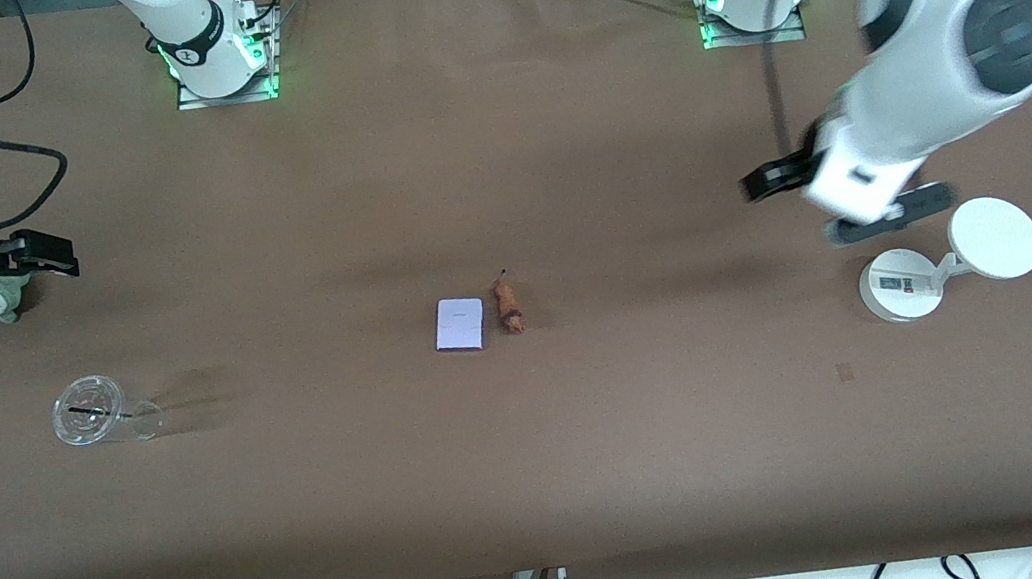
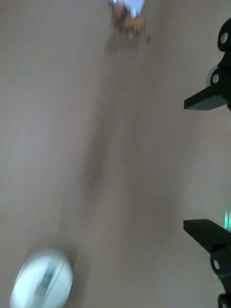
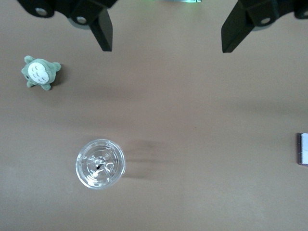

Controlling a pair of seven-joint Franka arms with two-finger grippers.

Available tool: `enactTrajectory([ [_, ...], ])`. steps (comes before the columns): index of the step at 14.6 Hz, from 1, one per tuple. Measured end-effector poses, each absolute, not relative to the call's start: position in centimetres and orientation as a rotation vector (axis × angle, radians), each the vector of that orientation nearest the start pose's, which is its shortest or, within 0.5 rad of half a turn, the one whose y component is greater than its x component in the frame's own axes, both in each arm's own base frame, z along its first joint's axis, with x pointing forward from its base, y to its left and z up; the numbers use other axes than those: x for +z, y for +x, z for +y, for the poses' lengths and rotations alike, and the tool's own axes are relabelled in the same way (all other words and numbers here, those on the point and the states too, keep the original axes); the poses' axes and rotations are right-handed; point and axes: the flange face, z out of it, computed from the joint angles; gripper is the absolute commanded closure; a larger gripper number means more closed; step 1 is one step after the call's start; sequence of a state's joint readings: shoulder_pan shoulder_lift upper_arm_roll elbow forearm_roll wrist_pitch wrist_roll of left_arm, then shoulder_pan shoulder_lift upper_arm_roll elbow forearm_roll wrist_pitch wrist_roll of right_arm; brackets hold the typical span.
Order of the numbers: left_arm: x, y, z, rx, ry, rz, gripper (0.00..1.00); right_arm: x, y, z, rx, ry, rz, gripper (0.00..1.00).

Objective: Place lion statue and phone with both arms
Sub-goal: 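Reach the left gripper to the lion statue while the right gripper moves inward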

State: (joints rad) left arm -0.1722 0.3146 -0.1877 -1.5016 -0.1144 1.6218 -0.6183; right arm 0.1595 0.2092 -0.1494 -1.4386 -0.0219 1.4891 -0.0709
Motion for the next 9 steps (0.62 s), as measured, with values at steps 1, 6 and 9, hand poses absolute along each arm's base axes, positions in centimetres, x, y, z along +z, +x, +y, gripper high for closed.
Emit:
enactTrajectory([
  [1,45.5,60.0,-24.1,0.424,-3.182,-0.494,0.0,55.4,60.9,0.9,0.248,-3.179,-0.12,0.0],
  [6,35.0,62.0,-33.0,0.318,-3.291,-0.646,0.0,50.2,63.8,-0.2,0.248,-3.193,-0.091,0.0],
  [9,30.8,60.1,-40.1,0.227,-3.317,-0.726,0.0,47.0,65.5,-0.4,0.236,-3.202,-0.09,0.0],
])
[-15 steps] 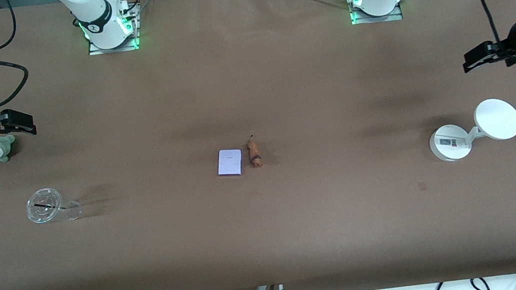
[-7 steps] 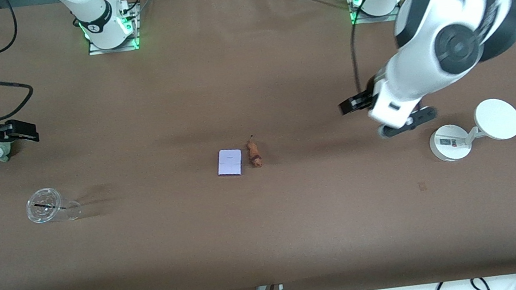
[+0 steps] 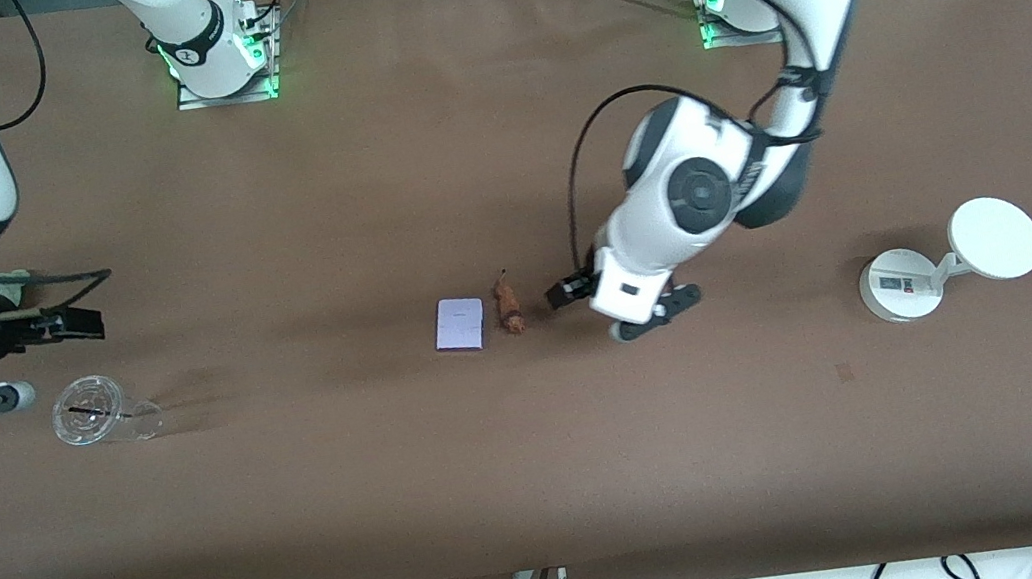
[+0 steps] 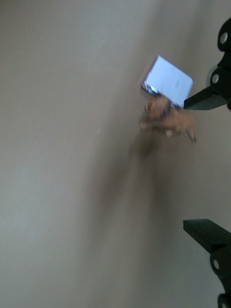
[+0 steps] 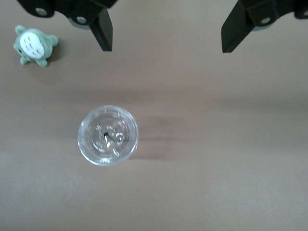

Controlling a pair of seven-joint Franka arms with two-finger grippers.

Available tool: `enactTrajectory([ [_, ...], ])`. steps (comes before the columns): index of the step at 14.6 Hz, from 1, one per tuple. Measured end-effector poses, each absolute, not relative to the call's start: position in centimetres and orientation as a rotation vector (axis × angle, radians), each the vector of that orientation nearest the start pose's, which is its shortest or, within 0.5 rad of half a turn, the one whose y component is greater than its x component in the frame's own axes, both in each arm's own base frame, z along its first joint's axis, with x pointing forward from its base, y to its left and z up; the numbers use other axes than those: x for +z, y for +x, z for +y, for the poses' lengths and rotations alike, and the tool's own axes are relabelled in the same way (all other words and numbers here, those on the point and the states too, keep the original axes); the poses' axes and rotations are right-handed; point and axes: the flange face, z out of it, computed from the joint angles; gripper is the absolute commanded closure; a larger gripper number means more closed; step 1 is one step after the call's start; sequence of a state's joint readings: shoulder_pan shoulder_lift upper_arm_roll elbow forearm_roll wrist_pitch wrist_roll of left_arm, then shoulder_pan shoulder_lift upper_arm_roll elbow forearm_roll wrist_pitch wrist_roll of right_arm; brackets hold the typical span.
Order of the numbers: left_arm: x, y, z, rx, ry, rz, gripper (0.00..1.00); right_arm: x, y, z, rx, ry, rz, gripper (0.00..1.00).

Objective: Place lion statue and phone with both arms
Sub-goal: 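Reach the left gripper to the lion statue while the right gripper moves inward, then grasp the lion statue with the left gripper while the right gripper approaches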

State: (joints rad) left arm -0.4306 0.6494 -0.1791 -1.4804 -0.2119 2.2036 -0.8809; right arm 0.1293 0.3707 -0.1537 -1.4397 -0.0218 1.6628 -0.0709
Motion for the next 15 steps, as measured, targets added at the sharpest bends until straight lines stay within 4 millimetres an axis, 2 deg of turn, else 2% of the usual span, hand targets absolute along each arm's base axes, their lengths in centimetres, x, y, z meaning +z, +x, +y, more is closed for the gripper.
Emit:
enactTrajectory([
  [3,28.1,58.8,-43.9,0.162,-3.327,-0.746,0.0,43.0,66.7,0.7,0.278,-3.201,-0.121,0.0],
  [6,26.1,57.5,-47.3,0.048,-3.269,-0.723,0.0,39.1,68.0,4.8,0.253,-3.203,-0.203,0.0],
  [8,25.1,56.0,-49.7,-0.001,-3.242,-0.697,0.0,37.1,68.2,7.3,0.265,-3.204,-0.182,0.0],
  [10,25.0,55.8,-50.7,-0.027,-3.245,-0.687,0.0,35.5,68.5,9.6,0.234,-3.206,-0.185,0.0],
  [12,24.8,56.2,-50.8,-0.038,-3.246,-0.69,0.0,34.1,68.7,11.4,0.213,-3.208,-0.172,0.0],
  [15,22.7,55.8,-51.0,-0.057,-3.223,-0.636,0.0,32.3,68.8,13.2,0.207,-3.193,-0.174,0.0],
])
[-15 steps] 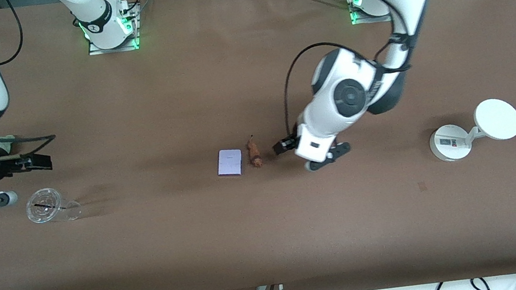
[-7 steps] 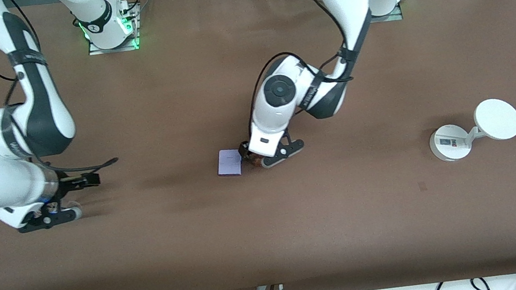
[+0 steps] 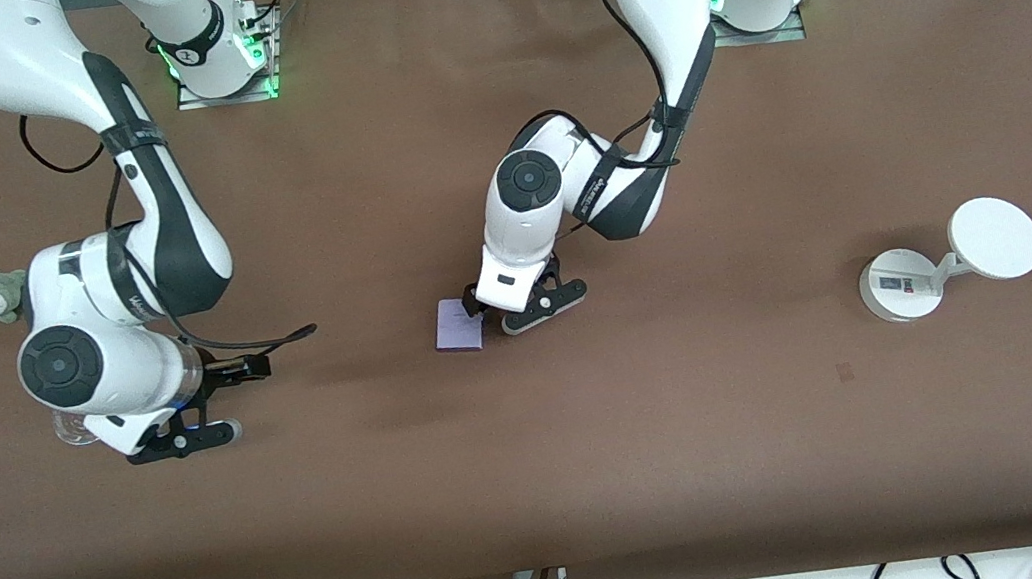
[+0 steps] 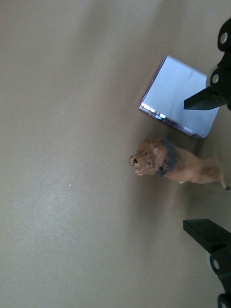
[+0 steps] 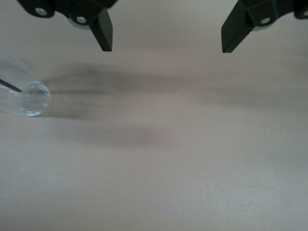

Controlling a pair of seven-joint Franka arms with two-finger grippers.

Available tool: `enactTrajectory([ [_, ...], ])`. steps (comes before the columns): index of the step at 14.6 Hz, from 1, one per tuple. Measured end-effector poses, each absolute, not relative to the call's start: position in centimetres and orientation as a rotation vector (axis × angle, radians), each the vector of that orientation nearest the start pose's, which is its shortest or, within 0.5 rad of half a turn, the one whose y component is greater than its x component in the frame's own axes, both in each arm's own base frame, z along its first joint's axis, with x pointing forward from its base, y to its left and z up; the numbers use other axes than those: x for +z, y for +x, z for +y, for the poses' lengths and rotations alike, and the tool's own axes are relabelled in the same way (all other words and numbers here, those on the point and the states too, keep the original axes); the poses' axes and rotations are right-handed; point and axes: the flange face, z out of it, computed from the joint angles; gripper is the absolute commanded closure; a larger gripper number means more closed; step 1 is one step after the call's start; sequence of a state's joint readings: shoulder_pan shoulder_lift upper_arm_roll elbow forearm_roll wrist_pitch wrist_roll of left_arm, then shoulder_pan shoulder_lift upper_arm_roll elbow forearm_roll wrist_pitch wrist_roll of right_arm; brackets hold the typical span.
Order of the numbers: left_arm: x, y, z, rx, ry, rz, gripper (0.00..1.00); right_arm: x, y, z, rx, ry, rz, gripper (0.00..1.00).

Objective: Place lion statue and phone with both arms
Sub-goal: 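Grasp the lion statue with the left gripper while the right gripper approaches, then carry the lion toward the lamp while the right gripper grasps the phone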

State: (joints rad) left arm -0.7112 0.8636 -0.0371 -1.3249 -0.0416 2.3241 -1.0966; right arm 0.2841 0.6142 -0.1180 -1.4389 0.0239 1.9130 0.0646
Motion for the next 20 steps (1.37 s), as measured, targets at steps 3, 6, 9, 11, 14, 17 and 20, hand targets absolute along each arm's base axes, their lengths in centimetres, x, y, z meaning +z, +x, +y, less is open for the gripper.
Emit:
enactTrajectory([
  [3,20.4,54.9,-51.9,-0.073,-3.21,-0.572,0.07,31.0,68.8,14.1,0.208,-3.19,-0.188,0.0],
  [6,20.4,54.4,-52.7,-0.082,-3.22,-0.552,1.0,30.6,68.5,16.3,0.196,-3.181,-0.189,0.0],
  [9,20.8,54.5,-52.8,-0.095,-3.224,-0.546,1.0,30.1,68.5,16.9,0.184,-3.185,-0.16,0.0],
  [11,20.9,54.7,-52.7,-0.103,-3.224,-0.543,1.0,29.9,68.5,16.9,0.187,-3.171,-0.145,0.0],
  [14,21.7,55.4,-52.3,-0.125,-3.228,-0.526,1.0,29.2,68.5,17.1,0.194,-3.148,-0.124,0.0],
  [17,24.5,55.7,-51.6,-0.108,-3.202,-0.509,1.0,29.1,68.5,17.2,0.192,-3.148,-0.127,0.0],
  [20,29.1,59.1,-46.4,-0.146,-3.187,-0.377,1.0,29.2,68.5,17.5,0.18,-3.148,-0.134,0.0],
])
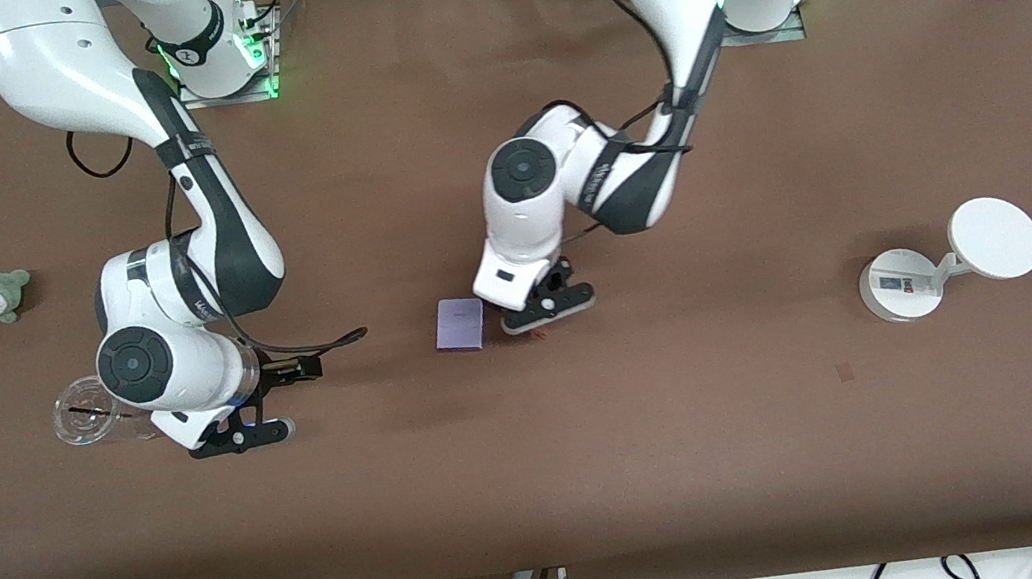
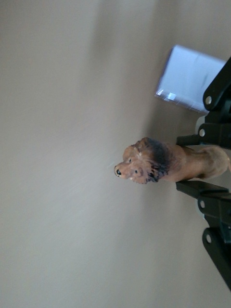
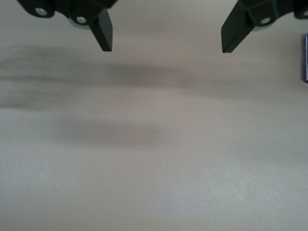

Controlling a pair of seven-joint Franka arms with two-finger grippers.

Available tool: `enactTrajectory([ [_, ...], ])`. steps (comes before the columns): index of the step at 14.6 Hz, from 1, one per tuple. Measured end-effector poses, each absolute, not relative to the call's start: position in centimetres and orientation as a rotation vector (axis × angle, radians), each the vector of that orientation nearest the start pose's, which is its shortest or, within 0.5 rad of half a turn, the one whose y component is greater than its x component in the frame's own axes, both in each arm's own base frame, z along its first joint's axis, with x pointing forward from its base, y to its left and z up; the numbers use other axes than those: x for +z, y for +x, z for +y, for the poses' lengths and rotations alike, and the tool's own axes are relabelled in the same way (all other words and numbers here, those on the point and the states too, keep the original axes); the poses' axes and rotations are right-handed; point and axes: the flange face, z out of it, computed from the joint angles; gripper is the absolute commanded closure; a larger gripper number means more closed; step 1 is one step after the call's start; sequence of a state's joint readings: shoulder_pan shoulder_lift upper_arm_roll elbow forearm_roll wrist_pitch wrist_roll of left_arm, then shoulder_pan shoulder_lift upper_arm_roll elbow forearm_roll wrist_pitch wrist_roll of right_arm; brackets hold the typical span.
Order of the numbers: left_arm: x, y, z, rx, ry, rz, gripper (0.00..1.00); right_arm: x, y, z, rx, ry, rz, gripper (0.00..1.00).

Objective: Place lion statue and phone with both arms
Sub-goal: 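Carry the lion toward the lamp while the right gripper grasps the phone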

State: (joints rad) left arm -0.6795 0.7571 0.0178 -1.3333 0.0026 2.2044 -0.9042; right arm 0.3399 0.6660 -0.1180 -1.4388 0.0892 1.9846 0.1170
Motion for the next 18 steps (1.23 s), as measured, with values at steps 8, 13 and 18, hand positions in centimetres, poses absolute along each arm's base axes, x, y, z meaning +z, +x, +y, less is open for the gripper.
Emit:
enactTrajectory([
  [8,32.0,62.1,-19.6,-0.059,-3.14,0.11,1.0,28.7,66.7,24.4,0.152,-3.155,-0.051,0.0],
  [13,27.8,61.4,-7.6,-0.026,-3.125,0.246,1.0,26.8,63.8,33.8,0.025,-3.139,0.132,0.0],
  [18,23.3,61.2,-3.7,-0.075,-3.11,0.365,1.0,23.8,60.2,41.4,-0.071,-3.094,0.278,0.0],
])
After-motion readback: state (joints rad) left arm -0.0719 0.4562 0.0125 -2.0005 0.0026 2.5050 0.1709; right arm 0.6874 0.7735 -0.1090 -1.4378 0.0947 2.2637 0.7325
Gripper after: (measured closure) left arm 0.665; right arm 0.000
